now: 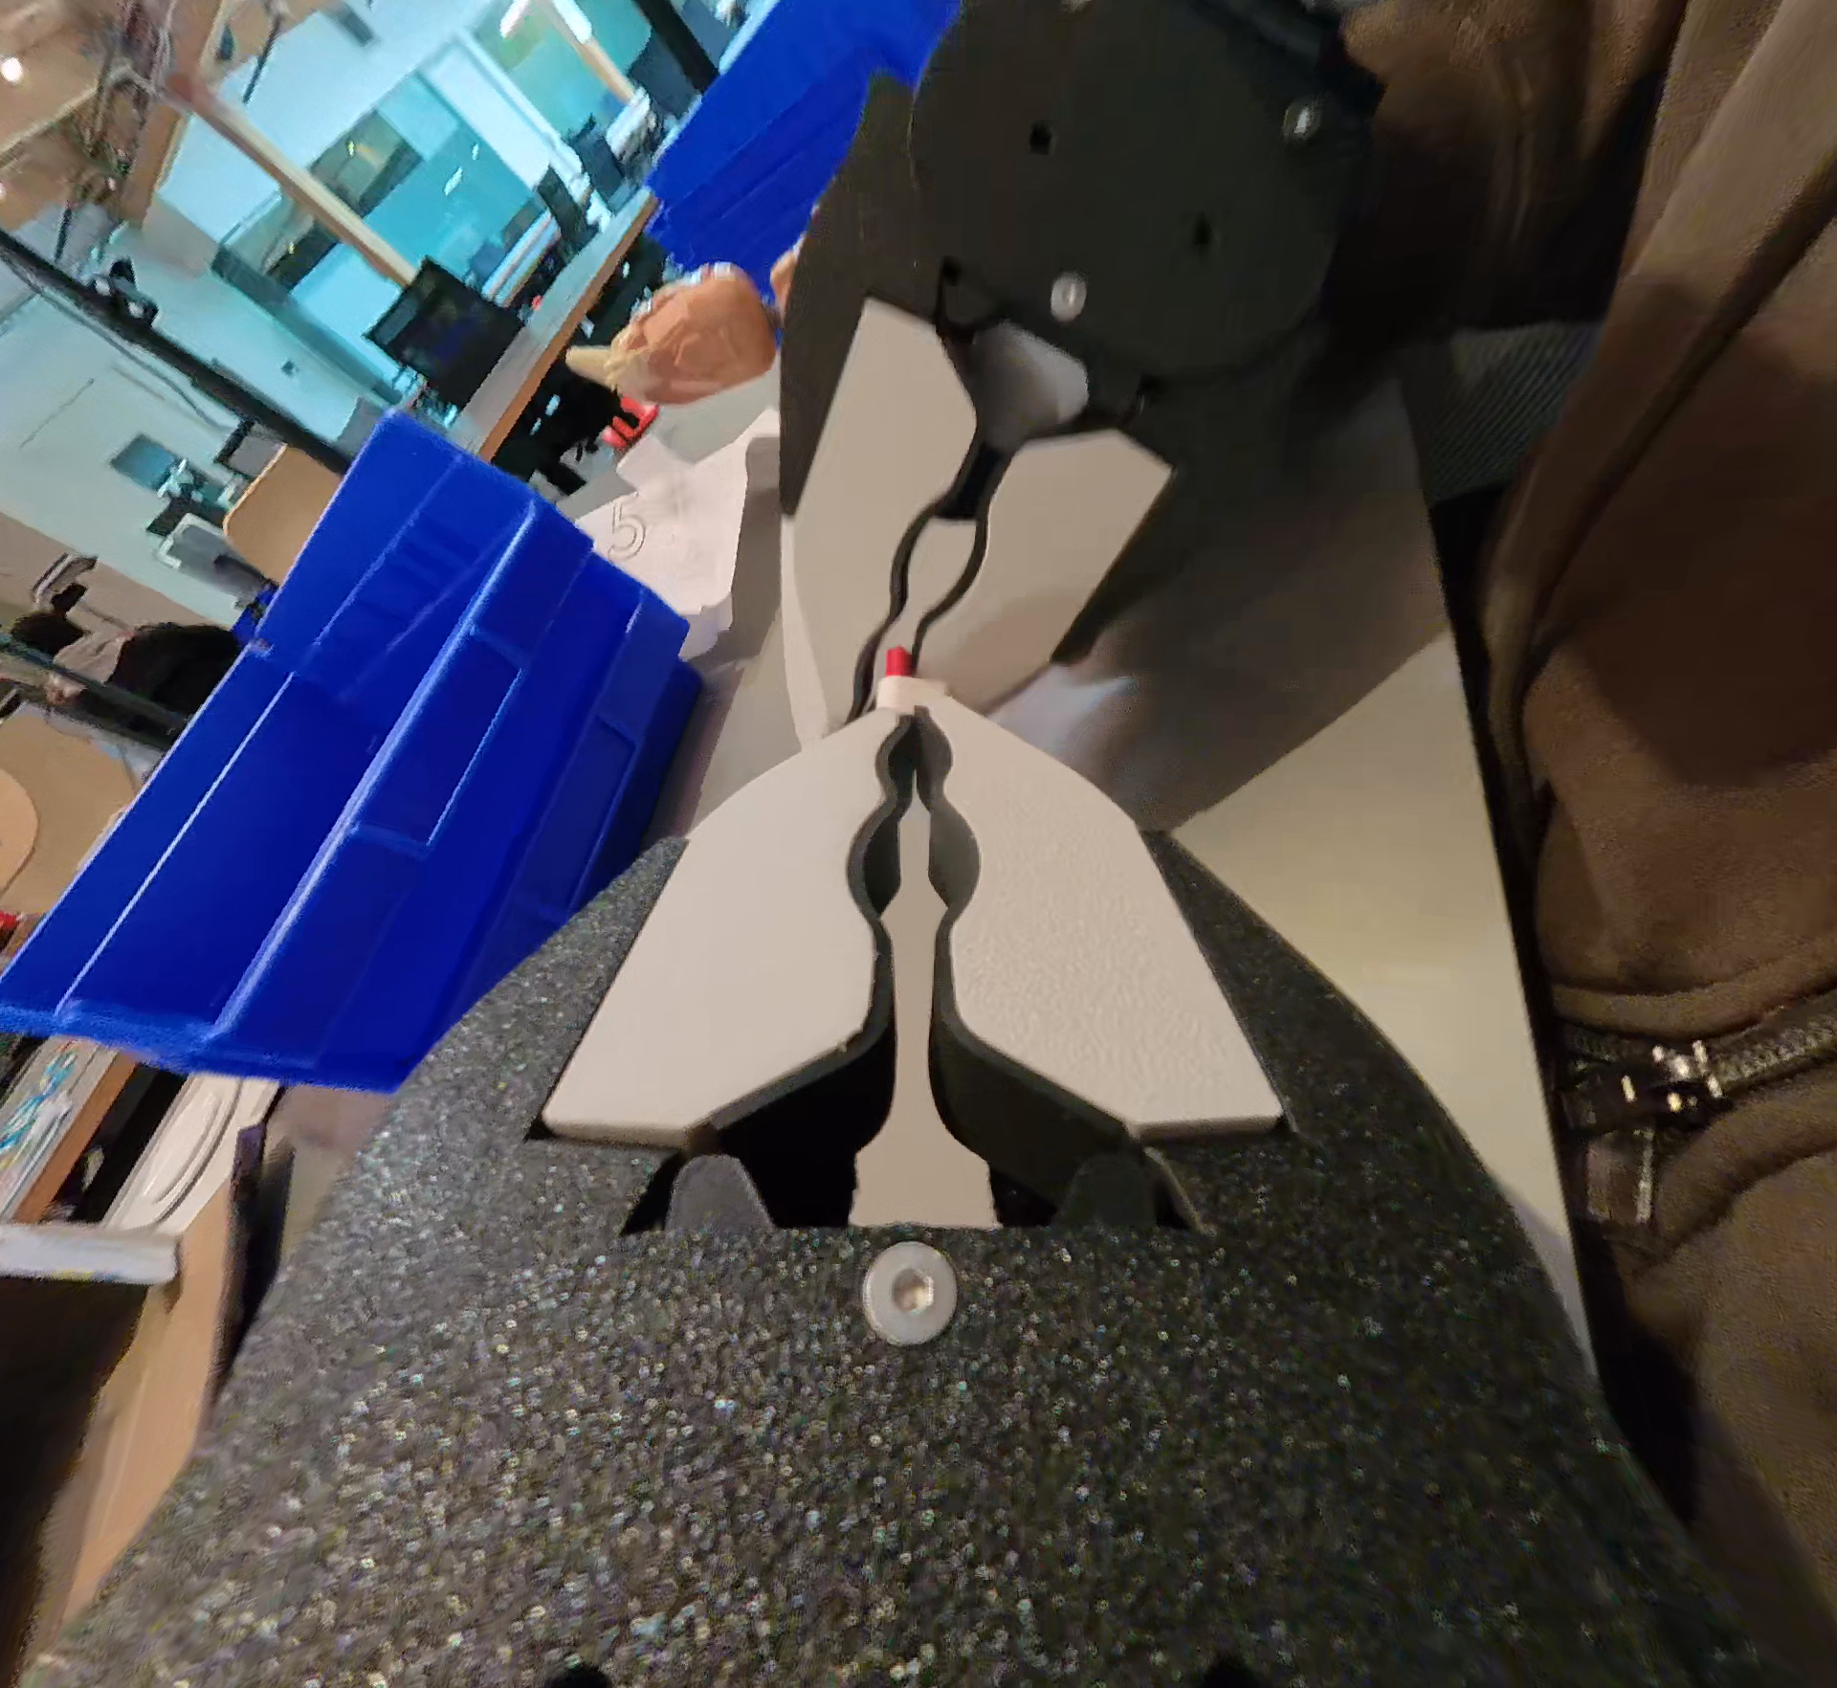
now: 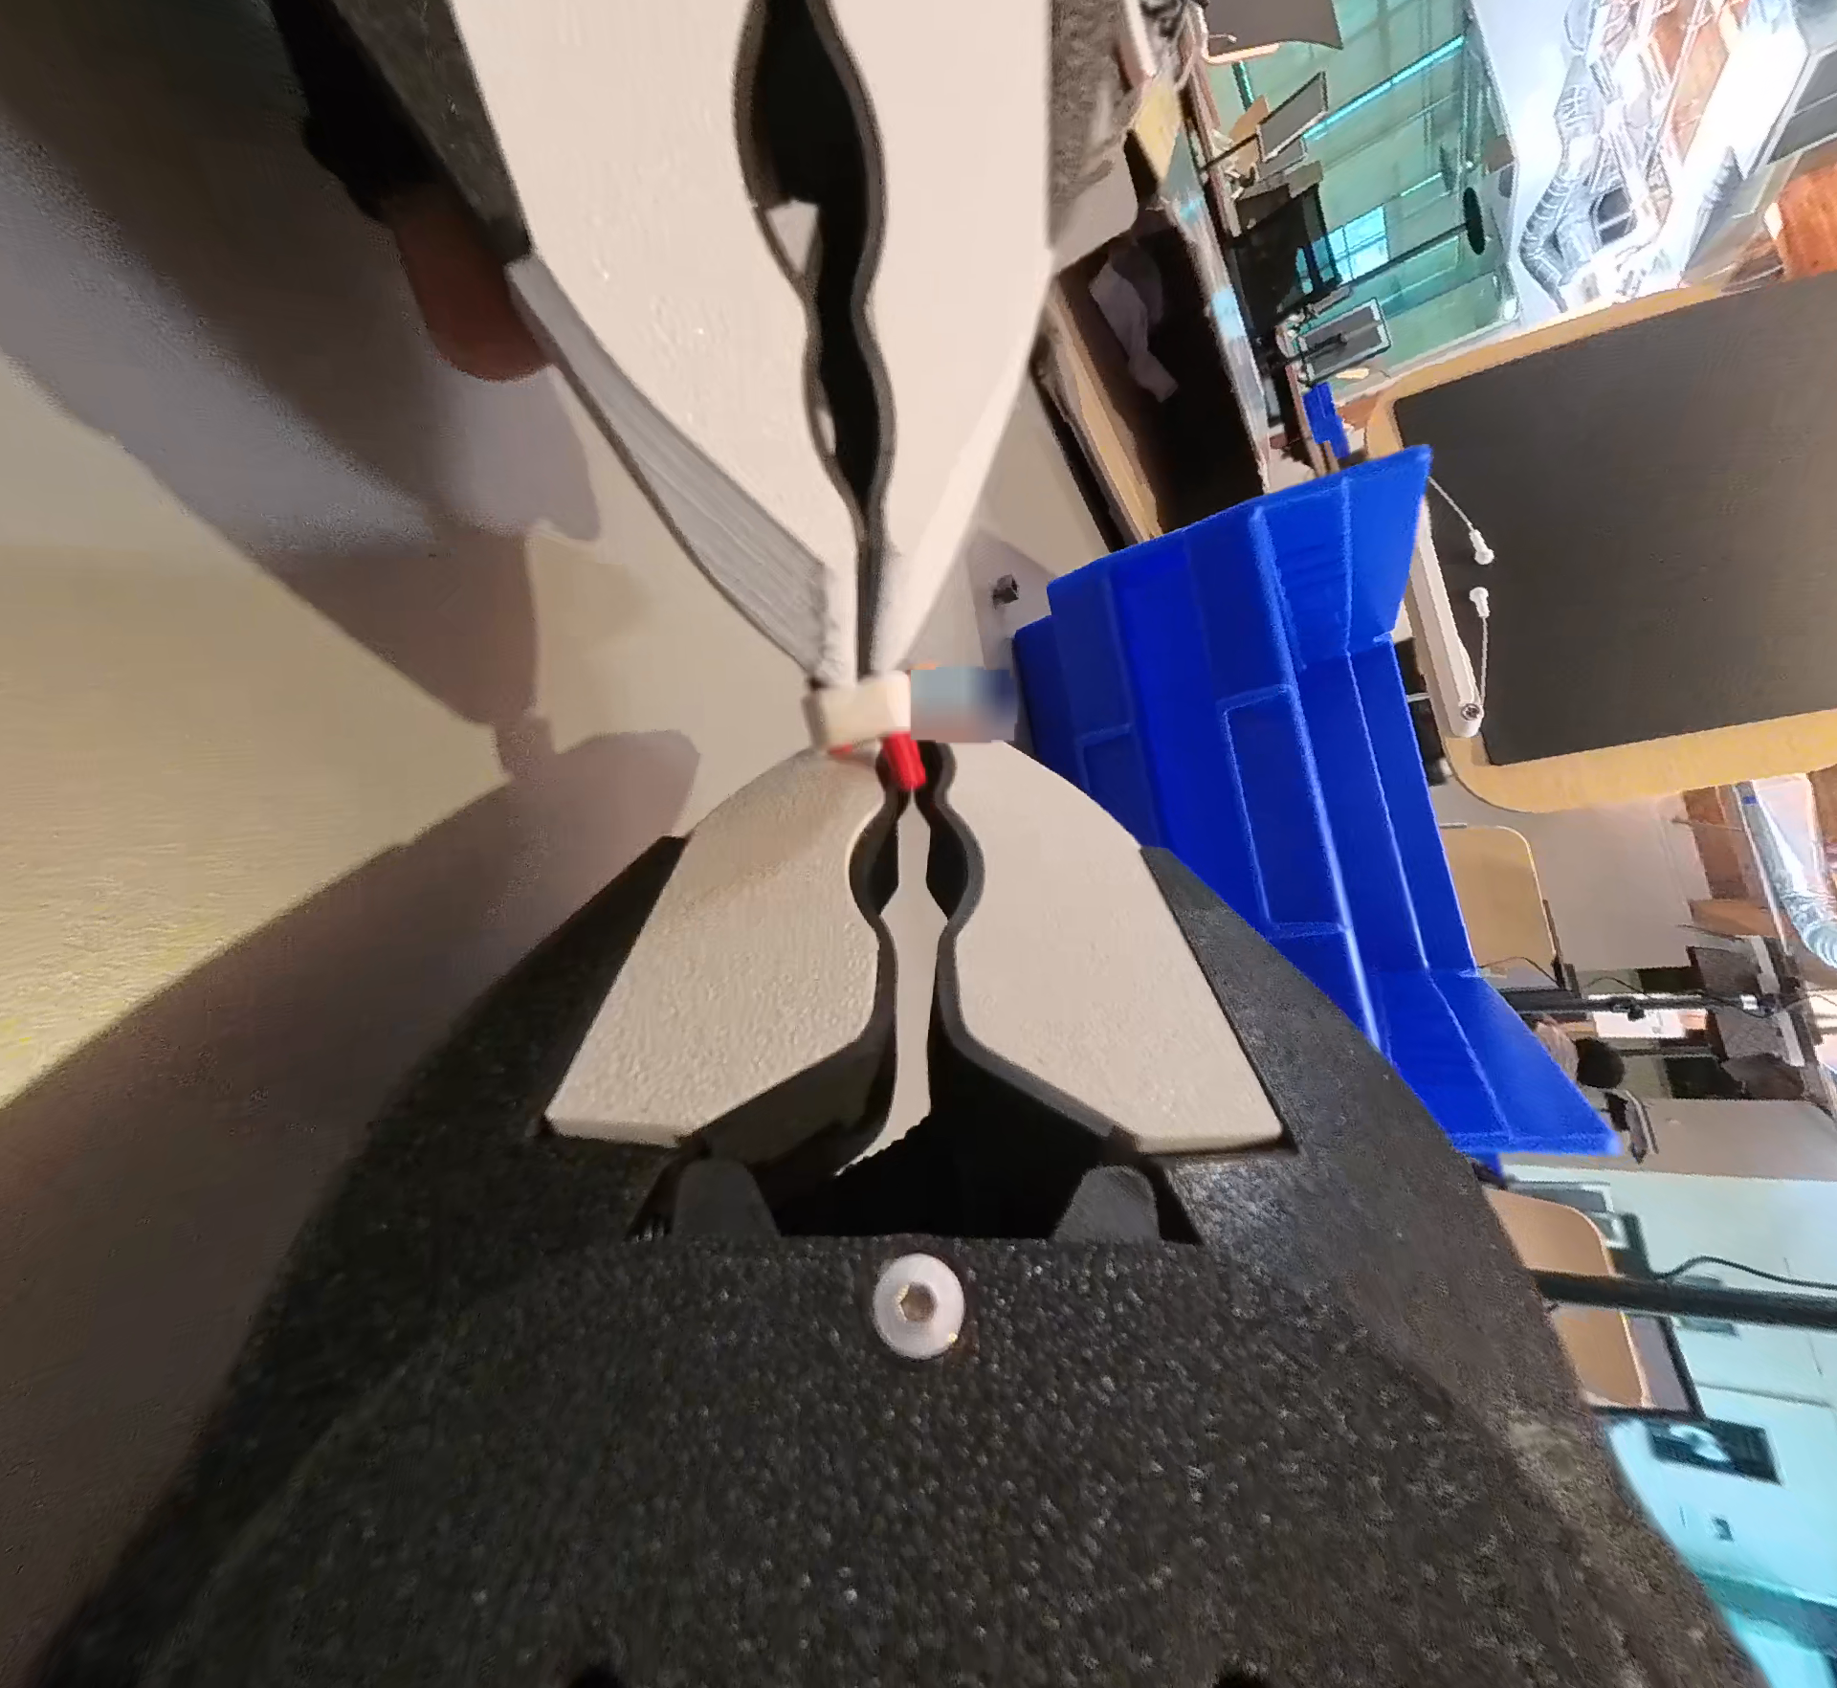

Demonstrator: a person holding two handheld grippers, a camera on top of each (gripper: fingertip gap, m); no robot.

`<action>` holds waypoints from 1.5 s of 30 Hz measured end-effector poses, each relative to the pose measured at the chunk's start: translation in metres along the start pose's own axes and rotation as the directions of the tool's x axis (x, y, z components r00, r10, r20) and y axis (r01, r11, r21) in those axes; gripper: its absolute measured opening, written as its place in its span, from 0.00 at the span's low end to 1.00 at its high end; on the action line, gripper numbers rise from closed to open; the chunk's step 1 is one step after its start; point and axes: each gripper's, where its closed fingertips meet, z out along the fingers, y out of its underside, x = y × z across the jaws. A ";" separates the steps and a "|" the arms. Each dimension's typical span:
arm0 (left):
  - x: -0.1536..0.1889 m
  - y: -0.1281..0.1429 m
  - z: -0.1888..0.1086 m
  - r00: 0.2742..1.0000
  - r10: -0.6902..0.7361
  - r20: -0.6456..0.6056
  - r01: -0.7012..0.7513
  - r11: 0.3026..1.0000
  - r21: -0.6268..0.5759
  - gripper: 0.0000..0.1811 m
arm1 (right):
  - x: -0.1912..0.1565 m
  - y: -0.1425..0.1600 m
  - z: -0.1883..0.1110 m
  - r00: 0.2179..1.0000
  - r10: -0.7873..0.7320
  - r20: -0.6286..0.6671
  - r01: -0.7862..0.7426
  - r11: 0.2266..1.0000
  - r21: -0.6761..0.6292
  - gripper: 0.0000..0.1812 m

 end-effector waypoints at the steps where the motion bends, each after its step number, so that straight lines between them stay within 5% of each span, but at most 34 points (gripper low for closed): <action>1: -0.001 0.003 -0.001 1.000 -0.004 -0.001 0.004 1.000 -0.016 0.00 | 0.002 -0.001 -0.002 1.000 0.018 0.000 -0.018 1.000 0.014 0.00; 8: -0.009 -0.003 -0.010 0.995 -0.103 -0.010 0.104 0.993 0.058 0.00 | -0.001 0.004 0.001 1.000 -0.020 0.000 0.020 1.000 -0.016 0.00; 13: 0.010 0.017 -0.001 0.985 -0.132 -0.113 0.127 0.991 -0.052 0.01 | 0.003 0.009 0.000 1.000 0.014 -0.002 -0.015 1.000 -0.019 0.00; 17: 0.028 0.032 0.001 0.951 -0.218 -0.218 0.187 0.970 -0.153 0.12 | 0.011 0.016 -0.005 0.999 0.037 -0.021 -0.038 0.999 -0.009 0.00; 25: 0.036 0.042 0.010 0.911 -0.322 -0.257 0.244 0.925 -0.292 0.13 | 0.014 0.035 -0.016 0.999 0.043 -0.010 -0.043 0.999 -0.019 0.00; 37: 0.030 0.043 0.012 0.865 -0.306 -0.397 0.202 0.938 -0.282 0.08 | -0.027 0.015 -0.033 0.938 0.128 0.322 -0.163 0.983 0.083 0.00; 45: 0.039 0.046 0.014 0.813 -0.301 -0.498 0.165 0.940 -0.298 0.05 | -0.028 0.016 -0.035 0.933 0.134 0.333 -0.178 0.979 0.105 0.00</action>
